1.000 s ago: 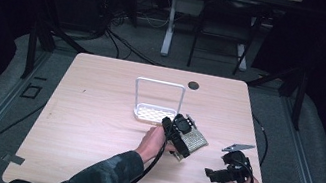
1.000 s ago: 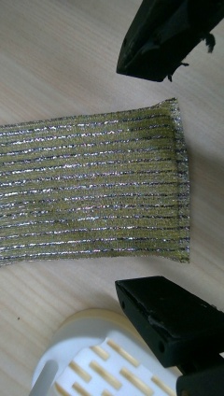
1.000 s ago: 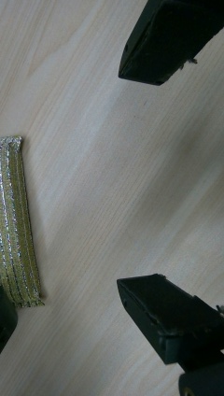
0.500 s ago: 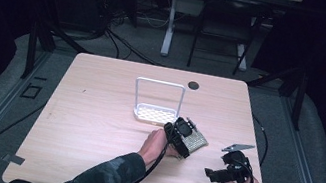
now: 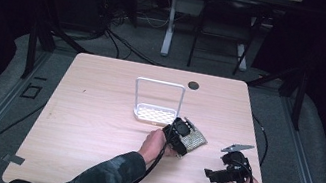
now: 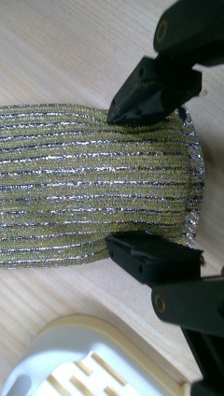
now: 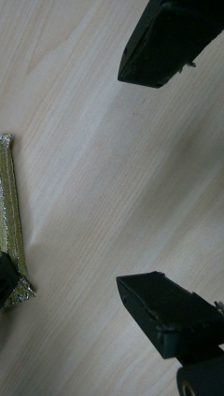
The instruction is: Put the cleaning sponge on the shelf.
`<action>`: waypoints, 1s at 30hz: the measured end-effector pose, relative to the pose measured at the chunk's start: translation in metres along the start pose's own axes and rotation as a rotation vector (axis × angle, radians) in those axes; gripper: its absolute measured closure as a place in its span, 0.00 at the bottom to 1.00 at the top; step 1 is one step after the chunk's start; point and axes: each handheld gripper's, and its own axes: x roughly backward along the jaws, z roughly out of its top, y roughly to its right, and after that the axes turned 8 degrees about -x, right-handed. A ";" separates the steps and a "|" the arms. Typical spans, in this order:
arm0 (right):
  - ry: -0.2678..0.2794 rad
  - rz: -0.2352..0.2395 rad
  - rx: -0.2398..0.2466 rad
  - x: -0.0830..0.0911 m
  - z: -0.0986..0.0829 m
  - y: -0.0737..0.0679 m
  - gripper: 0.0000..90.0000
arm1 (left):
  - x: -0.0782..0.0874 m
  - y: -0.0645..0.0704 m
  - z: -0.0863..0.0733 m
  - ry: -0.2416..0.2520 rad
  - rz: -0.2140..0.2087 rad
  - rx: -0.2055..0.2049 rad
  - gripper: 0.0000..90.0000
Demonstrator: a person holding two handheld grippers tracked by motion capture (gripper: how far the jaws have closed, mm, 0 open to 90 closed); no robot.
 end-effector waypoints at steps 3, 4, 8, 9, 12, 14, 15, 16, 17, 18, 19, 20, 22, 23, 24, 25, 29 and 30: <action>0.004 -0.001 0.001 0.001 0.000 0.000 0.03 | 0.001 0.000 -0.002 0.009 0.009 0.003 0.45; 0.003 -0.001 0.001 0.000 0.000 0.000 0.04 | 0.002 -0.001 -0.004 0.025 0.017 0.006 0.50; -0.002 -0.002 0.000 0.000 0.000 -0.001 0.04 | 0.002 -0.002 -0.007 0.044 0.025 0.006 0.58; -0.002 -0.002 0.000 0.000 0.000 -0.001 0.04 | 0.003 -0.003 -0.008 0.043 0.029 0.001 0.58; 0.000 -0.004 0.004 0.000 0.000 0.000 0.04 | 0.003 -0.002 -0.009 0.061 0.038 -0.012 0.61; 0.000 -0.003 0.004 0.000 0.000 0.000 0.04 | 0.004 -0.002 -0.010 0.068 0.041 -0.020 0.63; 0.000 -0.003 0.005 0.000 0.000 0.001 0.04 | 0.005 -0.002 -0.011 0.075 0.048 -0.031 0.63; 0.000 -0.005 0.006 0.000 0.000 0.001 0.04 | 0.006 -0.002 -0.011 0.078 0.050 -0.028 0.64; 0.002 -0.006 0.005 0.000 0.000 0.001 0.04 | 0.006 -0.003 -0.011 0.082 0.053 -0.032 0.64; 0.001 -0.002 0.003 0.001 0.000 0.001 0.04 | 0.006 -0.003 -0.011 0.082 0.053 -0.032 0.64; 0.001 -0.002 0.003 0.001 0.000 0.001 0.04 | 0.006 -0.003 -0.011 0.085 0.053 -0.033 0.64; 0.007 0.000 0.002 0.001 0.000 0.001 0.04 | 0.008 -0.002 -0.012 0.090 0.053 -0.040 0.65; 0.007 -0.001 0.004 0.001 0.000 0.001 0.04 | 0.011 -0.001 -0.012 0.090 0.055 -0.049 0.65; 0.007 -0.002 0.001 0.001 0.000 0.001 0.04 | 0.012 -0.001 -0.012 0.094 0.055 -0.051 0.65; 0.006 -0.001 0.002 0.001 0.000 0.001 0.05 | 0.014 0.000 -0.012 0.095 0.052 -0.053 0.65; 0.006 -0.002 0.002 0.001 0.000 0.001 0.05 | 0.014 0.000 -0.012 0.095 0.052 -0.053 0.65; 0.005 -0.003 0.002 0.001 0.000 0.001 0.05 | 0.019 0.000 -0.015 0.104 0.055 -0.060 0.65; 0.005 -0.003 0.002 0.001 0.000 0.001 0.05 | 0.023 -0.001 -0.016 0.106 0.052 -0.063 0.65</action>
